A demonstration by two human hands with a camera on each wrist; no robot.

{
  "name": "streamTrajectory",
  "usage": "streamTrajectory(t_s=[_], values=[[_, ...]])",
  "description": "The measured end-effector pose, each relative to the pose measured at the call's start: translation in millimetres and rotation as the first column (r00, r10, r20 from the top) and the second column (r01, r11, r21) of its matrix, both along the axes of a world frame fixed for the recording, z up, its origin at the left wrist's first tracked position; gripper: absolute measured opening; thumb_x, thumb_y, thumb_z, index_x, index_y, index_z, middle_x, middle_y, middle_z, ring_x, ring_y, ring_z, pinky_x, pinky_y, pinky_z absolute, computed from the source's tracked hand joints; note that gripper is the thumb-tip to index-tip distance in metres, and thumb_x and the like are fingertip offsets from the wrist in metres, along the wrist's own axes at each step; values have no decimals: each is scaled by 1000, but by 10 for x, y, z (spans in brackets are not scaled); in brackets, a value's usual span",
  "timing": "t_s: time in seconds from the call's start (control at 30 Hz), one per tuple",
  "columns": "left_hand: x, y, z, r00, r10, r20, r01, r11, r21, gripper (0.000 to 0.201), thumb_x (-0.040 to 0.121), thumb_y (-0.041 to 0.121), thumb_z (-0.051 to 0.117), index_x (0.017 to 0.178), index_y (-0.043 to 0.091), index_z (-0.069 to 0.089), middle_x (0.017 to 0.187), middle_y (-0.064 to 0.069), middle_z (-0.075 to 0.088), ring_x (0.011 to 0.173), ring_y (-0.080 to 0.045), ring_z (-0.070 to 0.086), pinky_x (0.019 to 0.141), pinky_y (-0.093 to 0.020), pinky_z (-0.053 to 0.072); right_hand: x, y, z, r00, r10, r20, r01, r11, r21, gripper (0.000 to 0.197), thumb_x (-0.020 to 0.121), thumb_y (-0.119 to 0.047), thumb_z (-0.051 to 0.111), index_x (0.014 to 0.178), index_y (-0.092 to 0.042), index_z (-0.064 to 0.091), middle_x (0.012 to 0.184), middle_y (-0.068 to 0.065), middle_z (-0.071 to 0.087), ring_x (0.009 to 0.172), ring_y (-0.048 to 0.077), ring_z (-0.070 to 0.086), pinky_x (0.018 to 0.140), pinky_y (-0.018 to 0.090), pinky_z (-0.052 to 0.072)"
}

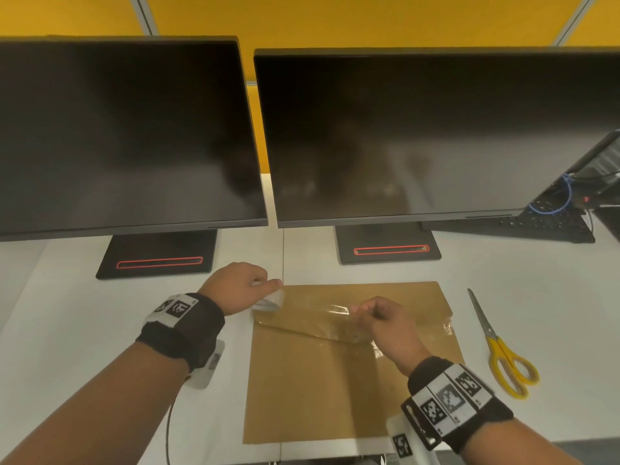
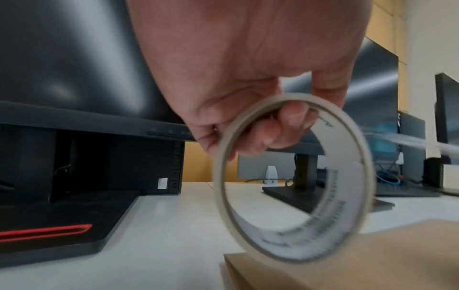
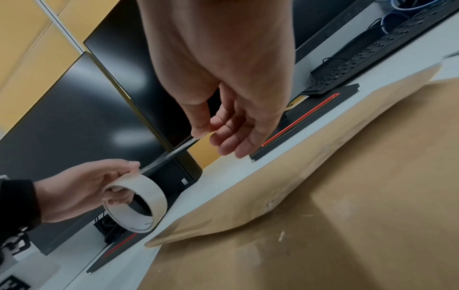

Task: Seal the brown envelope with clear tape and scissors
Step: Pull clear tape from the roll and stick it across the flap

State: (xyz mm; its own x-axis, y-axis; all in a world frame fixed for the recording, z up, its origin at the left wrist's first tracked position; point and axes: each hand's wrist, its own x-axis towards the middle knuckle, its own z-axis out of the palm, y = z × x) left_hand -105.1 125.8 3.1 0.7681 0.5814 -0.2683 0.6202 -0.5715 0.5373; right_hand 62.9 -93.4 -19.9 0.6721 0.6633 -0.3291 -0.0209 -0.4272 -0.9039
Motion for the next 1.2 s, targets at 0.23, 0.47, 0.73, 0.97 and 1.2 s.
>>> streamTrajectory(t_s=[0.23, 0.47, 0.73, 0.97, 1.2], values=[[-23, -37, -24, 999, -34, 14, 34, 999, 2, 48, 85, 52, 60, 61, 12, 48, 58, -1, 45, 59, -17, 46, 62, -31, 39, 66, -70, -4, 1000, -7, 23, 8, 998, -58, 17, 85, -16, 67, 80, -1, 63, 84, 8, 73, 80, 16, 67, 68, 22, 50], [17, -11, -72, 982, -70, -177, 115, 960, 256, 48, 83, 67, 47, 84, 22, 64, 74, 5, 61, 73, -15, 57, 71, -31, 51, 24, -22, -20, 997, -1, 71, 7, 996, -88, 12, 85, -13, 65, 73, -10, 62, 90, 17, 71, 89, 35, 65, 74, 35, 54], [26, 39, -27, 960, -54, -276, 129, 957, 261, 54, 79, 78, 36, 72, 26, 51, 69, 10, 51, 73, -13, 53, 71, -29, 46, 57, -101, -84, 1000, 23, 17, -21, 993, -118, 17, 84, -19, 69, 81, -3, 66, 84, 9, 73, 78, 21, 66, 64, 19, 48], [-33, 130, 2, 974, -93, -206, 117, 987, 107, 37, 90, 56, 47, 64, 29, 48, 65, 9, 50, 69, -15, 52, 71, -32, 46, 100, -160, -144, 998, 44, 44, -36, 984, -172, 18, 85, -19, 68, 84, -2, 68, 79, 0, 71, 69, 4, 59, 53, 2, 41], [70, 0, -43, 895, -92, -436, 261, 901, 347, 47, 87, 62, 45, 100, 21, 64, 95, 3, 66, 84, -16, 58, 73, -30, 48, 62, -151, -223, 978, 159, 132, -115, 950, -291, 20, 88, -24, 64, 75, -8, 64, 75, 4, 67, 65, 11, 55, 51, 4, 40]])
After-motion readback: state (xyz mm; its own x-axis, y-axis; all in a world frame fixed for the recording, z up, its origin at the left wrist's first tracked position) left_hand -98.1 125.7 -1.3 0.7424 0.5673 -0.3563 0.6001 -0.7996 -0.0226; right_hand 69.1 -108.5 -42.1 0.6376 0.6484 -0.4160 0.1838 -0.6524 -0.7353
